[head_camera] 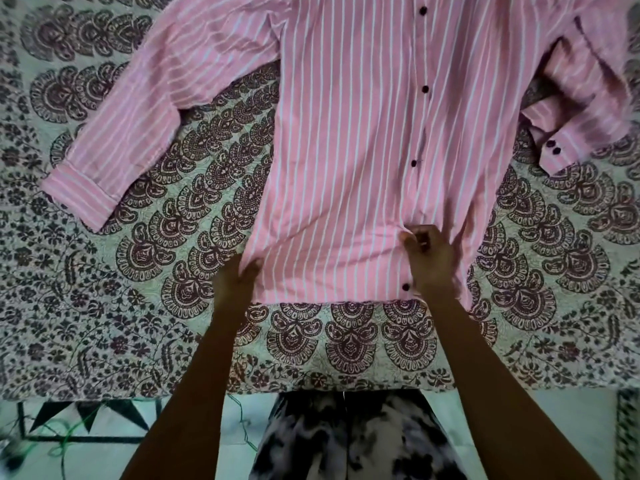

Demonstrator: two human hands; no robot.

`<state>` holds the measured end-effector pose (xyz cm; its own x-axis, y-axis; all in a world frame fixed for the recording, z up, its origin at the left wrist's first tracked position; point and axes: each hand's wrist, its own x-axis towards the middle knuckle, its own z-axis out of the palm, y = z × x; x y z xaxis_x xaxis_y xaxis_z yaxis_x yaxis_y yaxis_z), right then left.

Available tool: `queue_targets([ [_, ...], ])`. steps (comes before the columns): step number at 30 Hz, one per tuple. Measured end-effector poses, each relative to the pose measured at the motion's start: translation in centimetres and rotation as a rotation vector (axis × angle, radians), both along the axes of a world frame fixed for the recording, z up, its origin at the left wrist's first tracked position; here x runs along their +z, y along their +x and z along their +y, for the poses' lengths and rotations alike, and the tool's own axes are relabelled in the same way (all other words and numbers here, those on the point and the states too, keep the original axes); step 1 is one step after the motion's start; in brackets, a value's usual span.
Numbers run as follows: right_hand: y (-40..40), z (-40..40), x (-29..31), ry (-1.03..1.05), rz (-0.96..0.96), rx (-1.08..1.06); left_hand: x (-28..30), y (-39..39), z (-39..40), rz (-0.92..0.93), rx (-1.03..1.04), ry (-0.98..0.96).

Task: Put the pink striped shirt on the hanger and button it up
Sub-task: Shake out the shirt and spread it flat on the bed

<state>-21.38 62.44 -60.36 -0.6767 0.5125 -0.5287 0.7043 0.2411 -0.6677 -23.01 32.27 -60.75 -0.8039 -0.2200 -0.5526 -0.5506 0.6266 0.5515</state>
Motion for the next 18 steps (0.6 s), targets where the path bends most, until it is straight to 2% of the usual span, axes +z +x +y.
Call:
queue_targets([
  [2, 1.2, 0.2, 0.1, 0.023, 0.045, -0.039, -0.3, 0.3, -1.5, 0.047, 0.03, -0.008],
  [6, 2.7, -1.0, 0.2, 0.129, -0.097, 0.021, -1.3, 0.5, -2.4, -0.007, 0.024, -0.051],
  [8, 2.6, -1.1, 0.3, 0.152, -0.182, 0.051, -1.3, 0.6, -2.7, -0.076, -0.09, 0.002],
  [11, 3.3, -0.7, 0.8, 0.017, -0.299, 0.245, -0.4, 1.4, -3.6, -0.22, -0.291, 0.152],
  [13, 4.0, -0.3, 1.2, -0.066, -0.311, 0.34, 0.7, 1.9, -4.1, -0.309, -0.224, 0.228],
  [15, 4.3, 0.1, 1.7, -0.105, -0.323, 0.332, 1.4, 2.2, -4.2, -0.339, -0.114, 0.27],
  [18, 4.9, 0.6, 1.4, -0.015, -0.323, 0.321, 1.8, 2.1, -3.4, -0.288, -0.103, 0.15],
])
